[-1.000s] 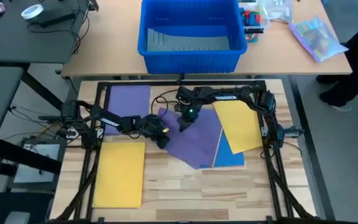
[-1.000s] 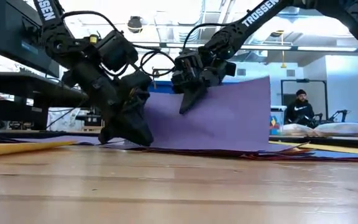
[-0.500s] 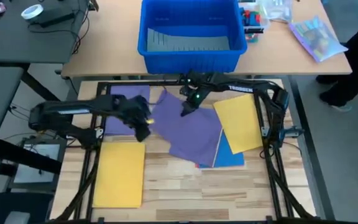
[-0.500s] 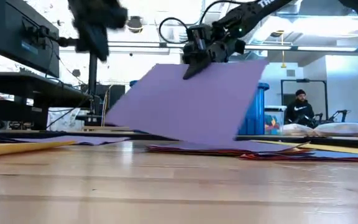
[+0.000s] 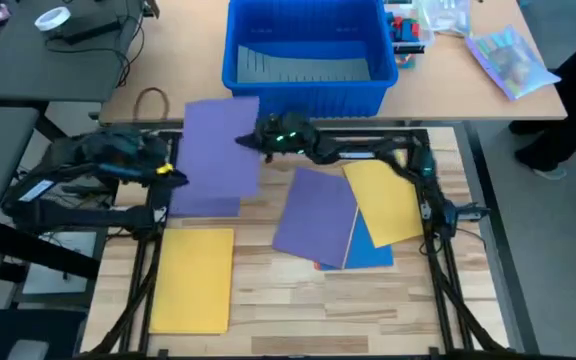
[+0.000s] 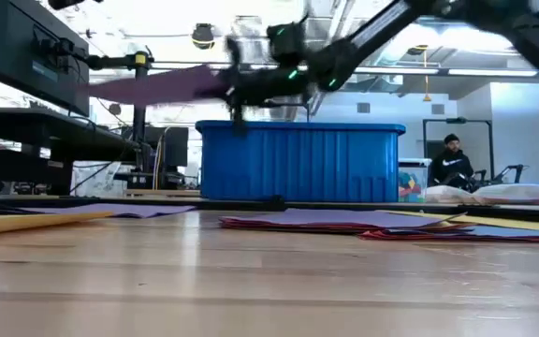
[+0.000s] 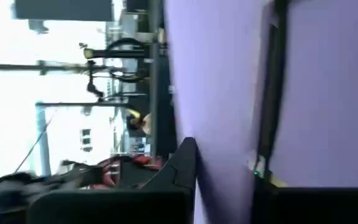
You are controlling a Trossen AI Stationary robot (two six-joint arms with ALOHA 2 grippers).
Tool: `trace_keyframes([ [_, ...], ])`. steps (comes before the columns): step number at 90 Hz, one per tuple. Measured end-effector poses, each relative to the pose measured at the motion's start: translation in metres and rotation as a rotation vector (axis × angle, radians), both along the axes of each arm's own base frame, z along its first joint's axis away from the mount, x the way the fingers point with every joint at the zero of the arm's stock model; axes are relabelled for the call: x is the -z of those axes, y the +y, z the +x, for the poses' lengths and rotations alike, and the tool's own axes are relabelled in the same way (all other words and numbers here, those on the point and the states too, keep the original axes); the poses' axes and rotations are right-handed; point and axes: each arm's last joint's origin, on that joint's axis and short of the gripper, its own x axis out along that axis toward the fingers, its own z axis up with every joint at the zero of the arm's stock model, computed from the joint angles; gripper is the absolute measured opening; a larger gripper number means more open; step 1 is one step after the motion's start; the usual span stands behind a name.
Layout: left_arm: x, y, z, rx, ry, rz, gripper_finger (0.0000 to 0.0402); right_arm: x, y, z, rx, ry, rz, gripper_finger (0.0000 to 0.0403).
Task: Organize paper
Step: Stack the purple colored paper on top of the other purple colored papers
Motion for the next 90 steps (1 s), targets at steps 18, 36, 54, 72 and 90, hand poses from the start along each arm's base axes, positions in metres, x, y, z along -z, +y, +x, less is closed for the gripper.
trace_keyframes([
  [18, -0.003, -0.008, -0.027, 0.016, -0.06, 0.073, 0.0061, 0.042, 0.001, 0.057, -0.003, -0.019, 0.044, 0.0],
  [36, -0.002, -0.013, -0.046, -0.051, -0.094, 0.079, 0.0061, 0.078, -0.015, 0.081, 0.02, 0.119, 0.022, 0.0],
  [54, 0.004, -0.016, -0.058, -0.08, -0.067, 0.033, 0.0061, 0.084, -0.016, 0.085, 0.017, 0.138, -0.065, 0.0],
  [72, 0.006, -0.017, -0.061, -0.086, -0.041, 0.021, 0.0061, 0.086, -0.014, 0.085, -0.007, 0.158, -0.131, 0.0001],
  [90, 0.007, -0.017, -0.062, -0.088, -0.038, 0.017, 0.0061, 0.084, -0.016, 0.084, -0.035, 0.166, -0.213, 0.0035],
])
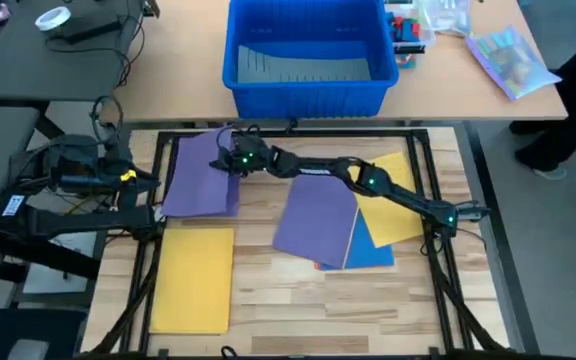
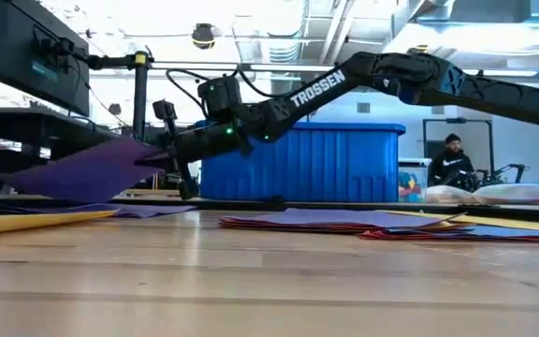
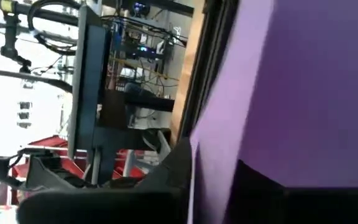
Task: Organize paper
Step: Stack the purple colored paper on top of the other purple colored papers
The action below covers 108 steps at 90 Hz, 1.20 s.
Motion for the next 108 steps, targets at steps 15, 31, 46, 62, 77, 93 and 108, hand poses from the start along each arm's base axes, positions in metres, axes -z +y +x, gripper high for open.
trace_keyframes([
  [15, 0.001, 0.0, -0.001, -0.002, 0.017, -0.01, 0.0061, 0.001, -0.01, -0.004, 0.003, 0.01, 0.029, 0.0093],
  [31, 0.004, -0.001, -0.003, -0.004, 0.044, -0.022, 0.0061, -0.001, -0.016, -0.007, -0.037, 0.021, 0.044, 0.0132],
  [46, 0.004, -0.001, -0.003, -0.01, 0.039, -0.03, 0.0061, -0.01, -0.016, -0.012, -0.039, 0.113, 0.032, 0.0117],
  [62, 0.004, -0.001, -0.002, -0.013, 0.039, -0.03, 0.0061, -0.009, -0.011, -0.013, -0.061, 0.172, 0.005, 0.0107],
  [77, 0.004, -0.001, -0.003, -0.015, 0.04, -0.024, 0.0061, -0.025, -0.009, -0.011, -0.059, 0.111, -0.074, 0.0107],
  [93, 0.004, -0.001, -0.003, -0.019, 0.039, -0.026, 0.0061, -0.019, -0.016, -0.017, -0.027, 0.19, -0.015, 0.0107],
  [108, 0.004, -0.001, -0.003, -0.027, 0.036, -0.035, 0.0061, -0.019, -0.015, -0.017, -0.033, 0.198, -0.005, 0.0107],
])
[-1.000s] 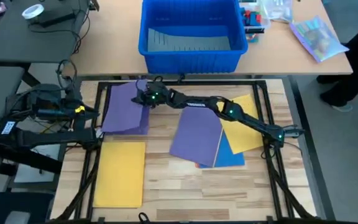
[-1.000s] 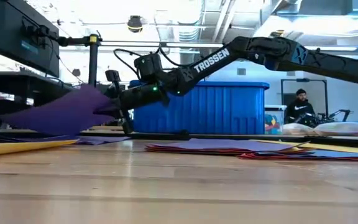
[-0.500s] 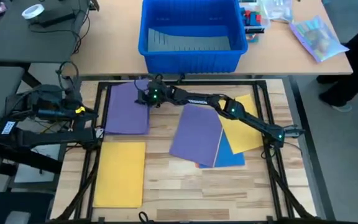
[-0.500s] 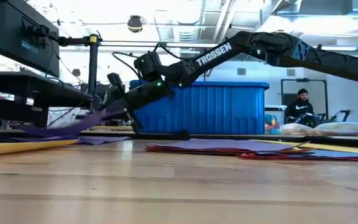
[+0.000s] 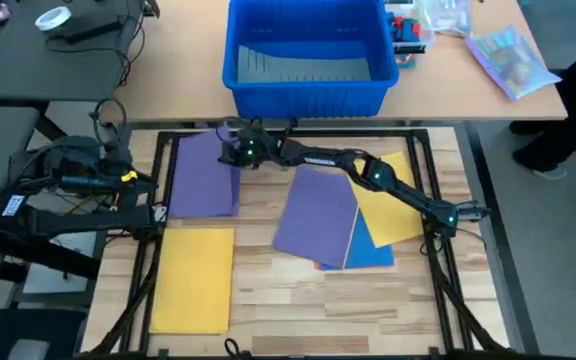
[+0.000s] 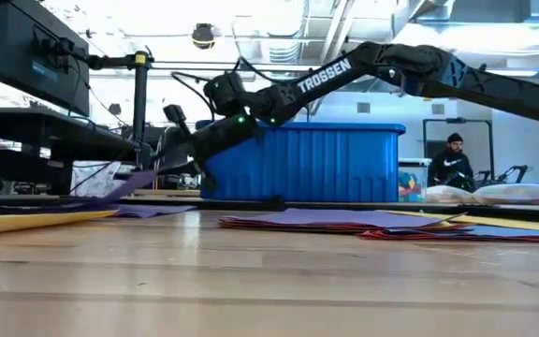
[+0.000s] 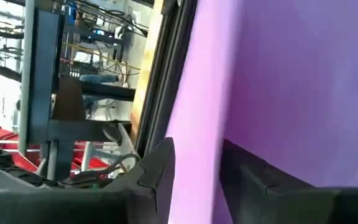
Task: Organize paper
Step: Stack the purple colored paper on top of the other purple colored papers
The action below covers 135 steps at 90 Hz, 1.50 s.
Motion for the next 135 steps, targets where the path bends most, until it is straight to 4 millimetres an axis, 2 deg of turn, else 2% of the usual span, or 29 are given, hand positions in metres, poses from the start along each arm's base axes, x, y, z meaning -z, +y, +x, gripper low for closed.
trace_keyframes([
  [30, 0.0, 0.0, 0.0, -0.005, -0.002, -0.006, 0.0061, 0.003, 0.001, -0.001, 0.005, 0.034, 0.048, 0.0107],
  [51, 0.0, 0.0, 0.0, -0.013, -0.005, -0.011, 0.006, 0.008, 0.009, -0.001, -0.031, 0.08, 0.033, 0.0107],
  [86, 0.0, 0.0, 0.0, -0.016, -0.004, -0.01, 0.006, 0.006, -0.01, -0.017, -0.06, 0.204, -0.022, 0.0107],
  [97, 0.0, 0.0, 0.0, -0.014, -0.003, -0.009, 0.006, -0.014, -0.011, -0.025, -0.081, 0.229, -0.079, 0.0107],
  [114, 0.0, 0.0, 0.0, -0.017, -0.003, -0.007, 0.0061, -0.052, -0.019, -0.048, -0.153, 0.314, -0.198, 0.0107],
  [127, -0.001, 0.002, 0.001, -0.043, -0.01, 0.016, 0.0061, -0.111, -0.018, -0.077, -0.256, 0.339, -0.38, 0.0107],
  [135, 0.0, 0.003, 0.005, -0.048, -0.012, 0.016, 0.0061, -0.133, -0.01, -0.089, -0.329, 0.356, -0.466, 0.0107],
])
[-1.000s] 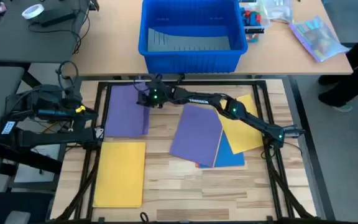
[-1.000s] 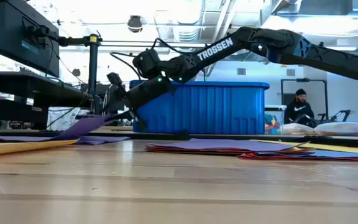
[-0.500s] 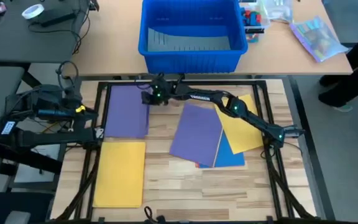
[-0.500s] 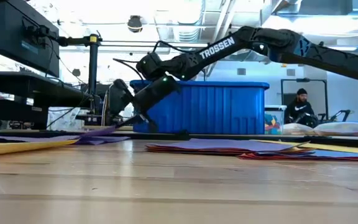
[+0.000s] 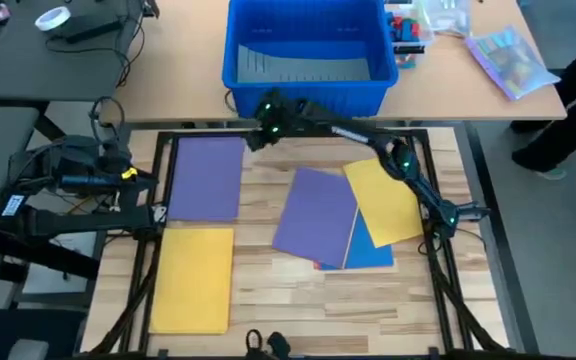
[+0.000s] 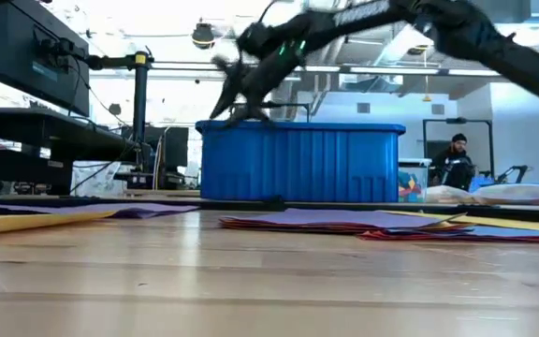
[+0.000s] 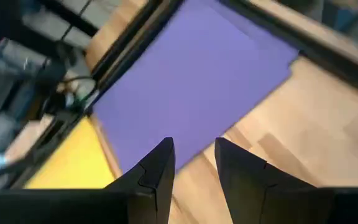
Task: Organize paper
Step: Stack the purple colored paper on top of the other purple colored papers
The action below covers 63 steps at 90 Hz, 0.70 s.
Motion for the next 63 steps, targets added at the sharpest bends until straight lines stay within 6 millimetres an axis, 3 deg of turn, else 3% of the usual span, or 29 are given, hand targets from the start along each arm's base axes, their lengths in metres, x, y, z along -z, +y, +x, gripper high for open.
trace_keyframes([
  [14, 0.022, 0.005, 0.019, -0.011, 0.081, -0.072, 0.0061, -0.002, 0.023, -0.008, -0.132, 0.106, 0.015, 0.0107],
  [31, 0.085, 0.017, 0.062, 0.035, 0.315, -0.212, 0.0039, -0.03, 0.049, -0.017, -0.247, 0.098, -0.059, 0.0088],
  [39, 0.119, 0.023, 0.081, 0.106, 0.44, -0.19, 0.0009, -0.042, 0.053, -0.022, -0.274, 0.077, -0.095, 0.0059],
  [49, 0.159, 0.028, 0.1, 0.205, 0.564, -0.178, 0.0003, -0.053, 0.054, -0.03, -0.294, 0.069, -0.125, 0.0015],
  [56, 0.179, 0.029, 0.108, 0.267, 0.62, -0.169, 0.0001, -0.061, 0.054, -0.037, -0.308, 0.071, -0.144, 0.0005],
  [63, 0.188, 0.031, 0.113, 0.294, 0.695, -0.22, 0.0, -0.061, 0.054, -0.041, -0.309, 0.093, -0.133, 0.0007],
])
